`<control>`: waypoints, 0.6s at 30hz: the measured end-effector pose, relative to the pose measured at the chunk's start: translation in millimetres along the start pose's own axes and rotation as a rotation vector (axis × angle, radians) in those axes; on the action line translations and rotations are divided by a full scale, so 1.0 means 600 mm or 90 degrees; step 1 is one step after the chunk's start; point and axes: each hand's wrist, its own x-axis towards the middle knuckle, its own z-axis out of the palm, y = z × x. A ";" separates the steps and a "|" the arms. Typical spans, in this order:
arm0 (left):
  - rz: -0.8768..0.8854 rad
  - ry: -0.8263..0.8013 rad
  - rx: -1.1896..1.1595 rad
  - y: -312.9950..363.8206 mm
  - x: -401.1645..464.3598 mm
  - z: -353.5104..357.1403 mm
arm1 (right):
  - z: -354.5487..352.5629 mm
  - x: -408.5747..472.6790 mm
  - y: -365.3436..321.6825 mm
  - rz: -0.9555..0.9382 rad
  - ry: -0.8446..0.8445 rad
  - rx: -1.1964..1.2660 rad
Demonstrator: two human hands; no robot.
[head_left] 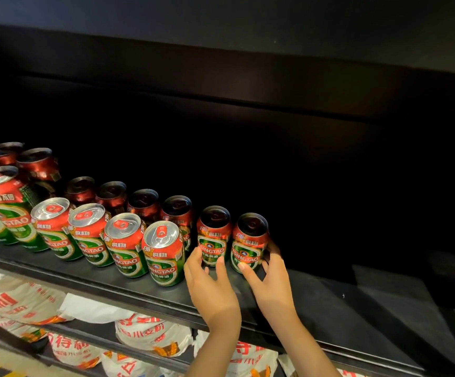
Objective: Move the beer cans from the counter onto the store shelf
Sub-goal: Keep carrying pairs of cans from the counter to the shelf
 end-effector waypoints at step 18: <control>-0.057 -0.284 -0.043 0.000 0.010 -0.076 | 0.001 -0.017 -0.027 0.039 0.028 -0.028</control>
